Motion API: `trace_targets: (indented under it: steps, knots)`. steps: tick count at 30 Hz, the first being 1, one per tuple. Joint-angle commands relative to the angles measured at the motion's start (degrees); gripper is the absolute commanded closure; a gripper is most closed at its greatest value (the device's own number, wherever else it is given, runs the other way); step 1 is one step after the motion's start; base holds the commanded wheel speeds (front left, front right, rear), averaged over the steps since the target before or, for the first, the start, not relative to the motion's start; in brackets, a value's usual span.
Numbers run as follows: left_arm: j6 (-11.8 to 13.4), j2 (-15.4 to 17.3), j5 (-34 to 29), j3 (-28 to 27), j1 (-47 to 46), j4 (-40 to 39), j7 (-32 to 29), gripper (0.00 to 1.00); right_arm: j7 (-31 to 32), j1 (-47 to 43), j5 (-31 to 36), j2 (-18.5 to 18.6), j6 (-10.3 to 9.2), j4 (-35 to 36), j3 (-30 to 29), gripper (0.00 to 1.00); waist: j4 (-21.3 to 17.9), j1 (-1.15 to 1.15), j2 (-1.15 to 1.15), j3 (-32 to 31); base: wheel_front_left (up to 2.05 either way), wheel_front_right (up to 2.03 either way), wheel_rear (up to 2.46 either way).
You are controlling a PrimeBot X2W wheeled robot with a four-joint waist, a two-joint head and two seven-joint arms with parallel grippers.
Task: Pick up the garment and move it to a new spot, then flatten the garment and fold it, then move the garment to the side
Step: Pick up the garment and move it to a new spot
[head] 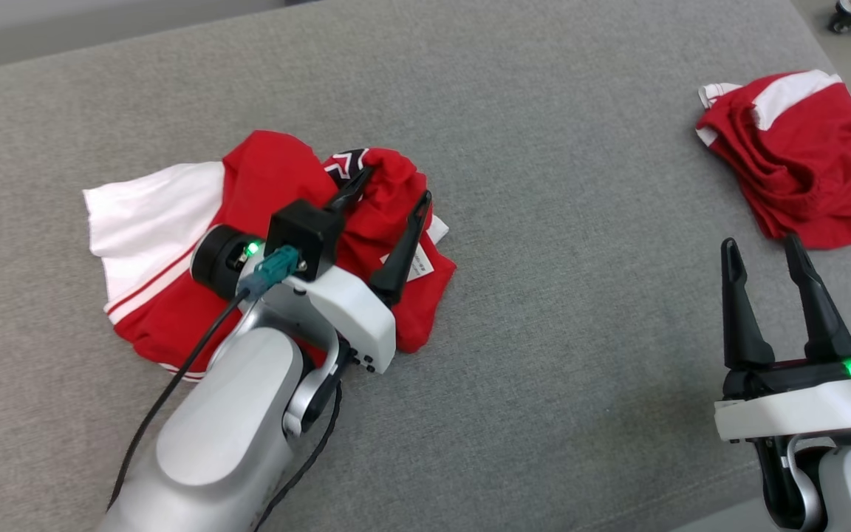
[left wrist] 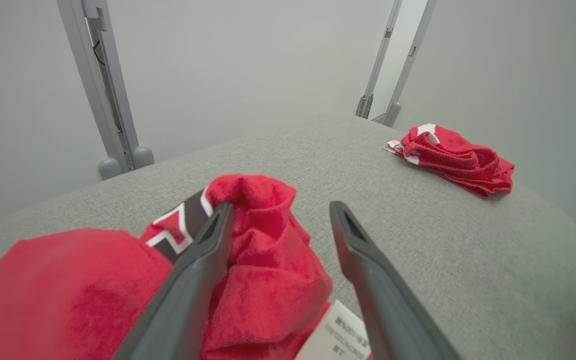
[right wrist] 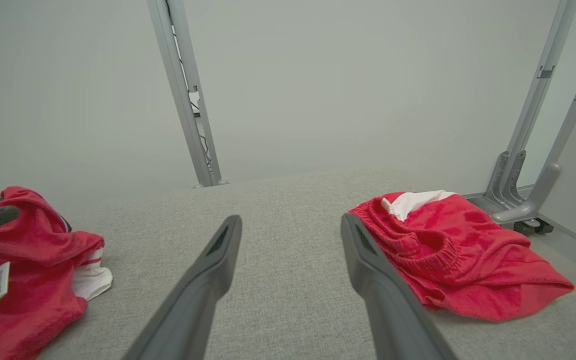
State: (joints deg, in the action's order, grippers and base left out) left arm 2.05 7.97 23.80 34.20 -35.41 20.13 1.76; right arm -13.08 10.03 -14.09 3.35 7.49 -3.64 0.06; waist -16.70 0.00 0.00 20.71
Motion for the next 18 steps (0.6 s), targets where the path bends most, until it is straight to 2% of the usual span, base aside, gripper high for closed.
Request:
trace_targets:
  steps: [1,6,7,13,18]
  knots:
    - [-0.32,0.08,0.31,-0.07,1.5,-0.42,1.76,0.0,-0.02,-0.16,0.47,0.32,0.01,-0.12,-0.77,0.0,1.59,0.0,0.0,-1.75,0.0,0.0,0.0]
    - [2.75,0.78,0.77,-2.4,4.88,-2.59,6.71,0.0,0.99,-1.32,1.37,1.03,0.01,0.32,-1.49,0.0,4.66,0.0,0.0,-4.71,0.0,0.0,0.0]
    - [2.75,0.78,0.77,-2.4,4.88,-2.59,6.71,0.0,0.99,-1.32,1.37,1.03,0.01,0.32,-1.49,0.0,4.66,0.0,0.0,-4.71,0.0,0.0,0.0]
    - [7.9,3.38,1.64,-8.4,9.18,-5.16,11.17,0.0,2.69,-2.63,2.17,1.79,0.01,1.54,-1.8,0.0,8.63,0.0,0.0,-7.24,0.0,0.0,0.0]
    - [10.85,6.0,2.86,-13.56,13.33,-6.84,12.53,0.0,4.12,-3.53,2.45,2.23,0.01,2.17,-1.47,0.0,11.31,0.0,0.0,-8.8,0.0,0.0,0.0]
